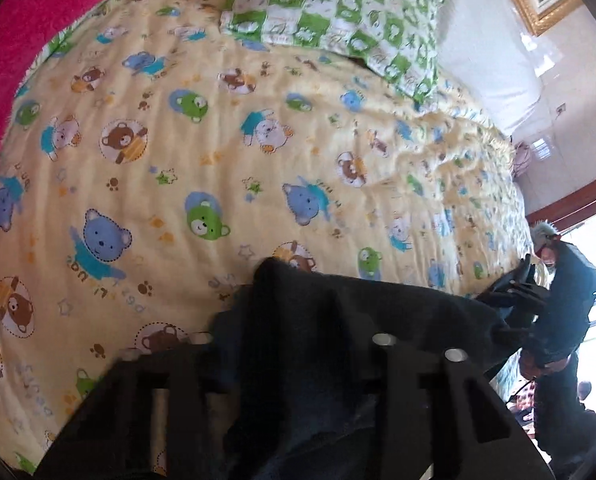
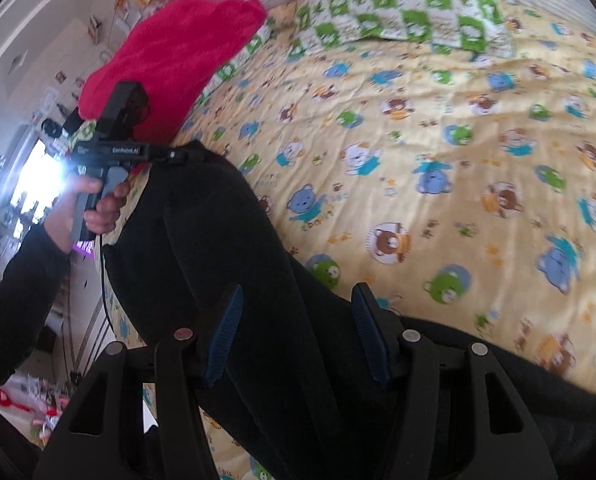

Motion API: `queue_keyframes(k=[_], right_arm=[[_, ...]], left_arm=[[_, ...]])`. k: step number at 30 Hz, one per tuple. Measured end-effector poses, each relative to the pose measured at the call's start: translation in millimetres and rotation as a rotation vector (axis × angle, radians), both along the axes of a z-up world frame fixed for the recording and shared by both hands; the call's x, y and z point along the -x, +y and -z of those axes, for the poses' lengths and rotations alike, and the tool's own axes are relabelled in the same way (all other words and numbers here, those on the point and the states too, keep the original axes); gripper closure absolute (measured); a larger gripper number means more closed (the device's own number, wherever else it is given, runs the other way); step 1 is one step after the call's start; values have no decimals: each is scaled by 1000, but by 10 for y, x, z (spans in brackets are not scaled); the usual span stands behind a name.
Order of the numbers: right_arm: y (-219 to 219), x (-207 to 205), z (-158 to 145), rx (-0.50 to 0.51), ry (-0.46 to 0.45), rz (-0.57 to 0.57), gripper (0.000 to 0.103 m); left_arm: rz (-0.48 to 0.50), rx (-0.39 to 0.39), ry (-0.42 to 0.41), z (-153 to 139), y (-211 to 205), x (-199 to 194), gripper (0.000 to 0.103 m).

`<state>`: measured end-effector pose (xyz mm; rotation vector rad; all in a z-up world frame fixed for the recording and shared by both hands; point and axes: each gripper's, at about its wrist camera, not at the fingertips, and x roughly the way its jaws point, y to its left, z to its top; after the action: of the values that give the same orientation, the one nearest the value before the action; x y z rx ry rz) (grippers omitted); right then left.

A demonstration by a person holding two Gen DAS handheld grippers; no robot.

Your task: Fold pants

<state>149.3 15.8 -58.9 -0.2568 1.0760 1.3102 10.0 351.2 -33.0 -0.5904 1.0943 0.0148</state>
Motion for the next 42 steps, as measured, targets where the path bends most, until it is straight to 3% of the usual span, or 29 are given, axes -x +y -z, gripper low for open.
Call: queue_keyframes(k=[1,3,7,14,18,24,31,33,37,42], right_arm=[[35,17,15,5,-1,-13,49],[61,59,22,7,-16,-32,81],[26,134,-94,-24,-77,-16,90],[-100,401,-314,-83,-222,-15,90],[-200,743,-317,-99,-365,-63,90],[-358,1069,-186,-93,-448,-113,90],[-437,1103,-106,-127,-420,-80,86],[-449,1117,-78,-127,-387,-92,67],[-508,1189,-52,-131,-384,-109,64],[-616,1132,-108,-178,-302,-101,50]], left_arm=[[2,-14,-26,-52,-20,28,71],[4,-29,-76,-174,-58,97,81],[-3,-35,-176,-474,-157,317,92],[-6,-77,-284,-806,-430,764,94],[-28,-76,-324,-836,-544,1066,94],[-42,-70,-368,-771,-710,1482,94],[-80,-64,-361,-512,-794,1811,94],[-86,-64,-345,-420,-809,1873,94],[-118,-60,-310,-260,-824,2026,93],[-179,-60,-292,-204,-835,2256,85]])
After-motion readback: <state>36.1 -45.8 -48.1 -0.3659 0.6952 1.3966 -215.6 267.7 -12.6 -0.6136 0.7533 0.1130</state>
